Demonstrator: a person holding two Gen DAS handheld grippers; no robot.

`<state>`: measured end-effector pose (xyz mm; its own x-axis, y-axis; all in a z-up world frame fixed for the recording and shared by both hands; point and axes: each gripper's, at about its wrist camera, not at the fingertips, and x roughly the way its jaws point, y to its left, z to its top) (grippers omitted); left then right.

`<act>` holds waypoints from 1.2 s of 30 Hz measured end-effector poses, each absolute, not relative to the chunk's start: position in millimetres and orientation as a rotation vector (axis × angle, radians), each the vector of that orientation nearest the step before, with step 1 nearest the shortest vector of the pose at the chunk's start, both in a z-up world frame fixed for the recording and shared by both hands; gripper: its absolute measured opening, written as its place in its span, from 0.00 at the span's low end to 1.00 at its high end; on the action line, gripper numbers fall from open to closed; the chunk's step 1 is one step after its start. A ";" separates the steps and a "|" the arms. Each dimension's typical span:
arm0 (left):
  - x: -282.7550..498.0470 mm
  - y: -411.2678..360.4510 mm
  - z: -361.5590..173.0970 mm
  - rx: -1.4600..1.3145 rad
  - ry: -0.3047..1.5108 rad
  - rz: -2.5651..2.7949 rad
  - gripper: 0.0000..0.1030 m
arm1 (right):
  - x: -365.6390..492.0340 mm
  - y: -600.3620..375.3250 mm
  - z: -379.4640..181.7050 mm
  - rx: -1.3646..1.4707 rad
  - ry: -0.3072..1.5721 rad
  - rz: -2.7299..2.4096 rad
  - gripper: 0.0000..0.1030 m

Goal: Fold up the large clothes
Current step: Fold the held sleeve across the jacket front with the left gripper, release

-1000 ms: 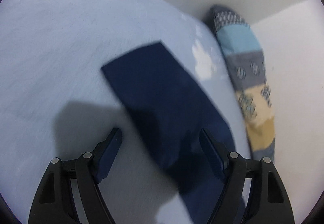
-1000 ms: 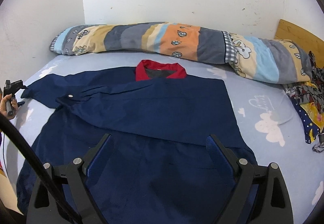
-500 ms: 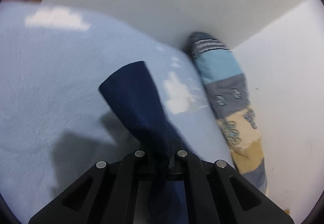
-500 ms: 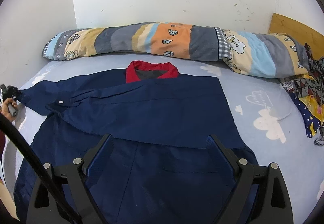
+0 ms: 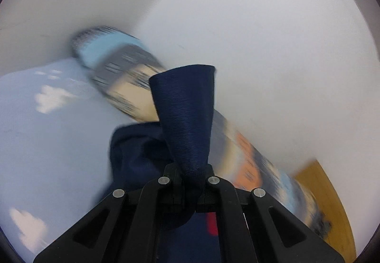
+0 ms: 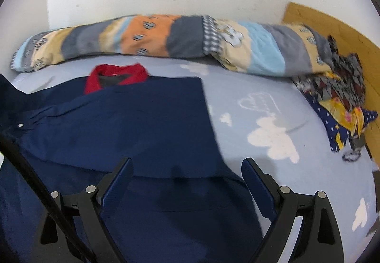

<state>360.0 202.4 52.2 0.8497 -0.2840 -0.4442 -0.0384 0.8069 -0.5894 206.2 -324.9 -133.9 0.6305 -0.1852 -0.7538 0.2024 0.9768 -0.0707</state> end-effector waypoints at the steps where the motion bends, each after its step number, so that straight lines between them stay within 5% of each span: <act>1: 361.4 169.6 58.3 -0.609 0.573 -0.184 0.03 | 206.4 -330.0 -134.4 0.030 0.864 -0.232 0.92; 9: 354.6 -66.0 38.8 -0.474 0.732 -0.433 0.03 | 192.0 -374.6 -109.2 0.181 0.818 -0.275 0.92; 21: 342.4 -281.6 -180.2 -0.399 1.098 -0.453 0.10 | 161.0 -429.0 -88.2 0.295 0.780 -0.332 0.92; 24: 334.6 -294.4 -212.9 -0.338 1.135 -0.466 0.26 | 159.4 -435.4 -86.6 0.289 0.773 -0.344 0.92; 28: 331.2 -300.4 -200.6 -0.298 1.110 -0.548 0.83 | 158.7 -444.7 -84.4 0.330 0.764 -0.349 0.92; 36: 319.6 -255.9 -147.9 -0.341 0.996 -0.633 0.86 | 161.2 -438.4 -82.7 0.327 0.753 -0.355 0.92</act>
<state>319.6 -255.9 -147.9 0.3870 -0.6347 -0.6689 0.3356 0.7726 -0.5389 161.2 -438.4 -82.7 0.6757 -0.1947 -0.7110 0.4247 0.8911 0.1597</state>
